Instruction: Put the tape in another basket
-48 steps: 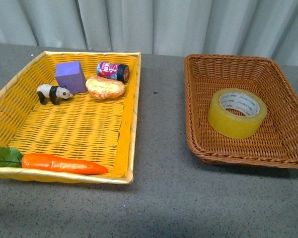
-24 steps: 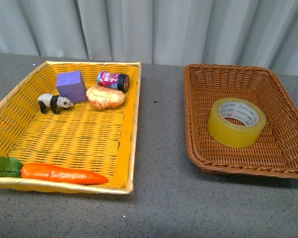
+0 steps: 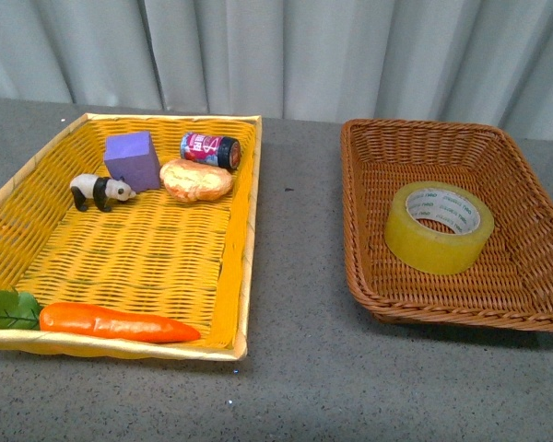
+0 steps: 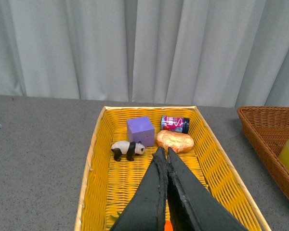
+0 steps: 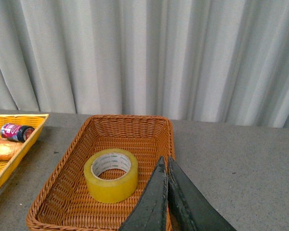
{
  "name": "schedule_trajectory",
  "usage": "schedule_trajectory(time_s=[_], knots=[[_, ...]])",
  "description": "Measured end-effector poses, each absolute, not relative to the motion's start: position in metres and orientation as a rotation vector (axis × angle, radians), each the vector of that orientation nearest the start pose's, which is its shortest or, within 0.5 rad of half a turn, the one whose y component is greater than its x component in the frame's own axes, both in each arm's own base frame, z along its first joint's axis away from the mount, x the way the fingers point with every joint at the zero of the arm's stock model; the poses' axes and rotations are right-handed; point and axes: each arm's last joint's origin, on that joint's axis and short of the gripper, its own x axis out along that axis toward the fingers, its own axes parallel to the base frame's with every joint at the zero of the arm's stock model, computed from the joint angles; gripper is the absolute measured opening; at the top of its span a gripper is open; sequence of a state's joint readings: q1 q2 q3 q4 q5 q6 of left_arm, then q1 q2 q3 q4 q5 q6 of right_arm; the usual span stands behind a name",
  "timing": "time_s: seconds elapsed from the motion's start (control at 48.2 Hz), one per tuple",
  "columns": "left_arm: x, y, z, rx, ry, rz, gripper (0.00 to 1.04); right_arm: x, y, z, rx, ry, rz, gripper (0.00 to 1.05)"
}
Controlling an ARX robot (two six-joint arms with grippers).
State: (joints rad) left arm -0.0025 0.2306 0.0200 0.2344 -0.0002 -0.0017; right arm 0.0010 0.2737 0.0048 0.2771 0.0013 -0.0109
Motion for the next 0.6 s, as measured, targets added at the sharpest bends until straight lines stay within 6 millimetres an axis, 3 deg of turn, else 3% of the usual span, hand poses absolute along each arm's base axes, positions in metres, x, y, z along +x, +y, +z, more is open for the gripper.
schedule_trajectory(time_s=[0.601], knots=[[0.097, 0.000, 0.170, -0.002, -0.018, -0.003, 0.04, 0.098, 0.000, 0.165, -0.011, -0.003, 0.002, 0.01]])
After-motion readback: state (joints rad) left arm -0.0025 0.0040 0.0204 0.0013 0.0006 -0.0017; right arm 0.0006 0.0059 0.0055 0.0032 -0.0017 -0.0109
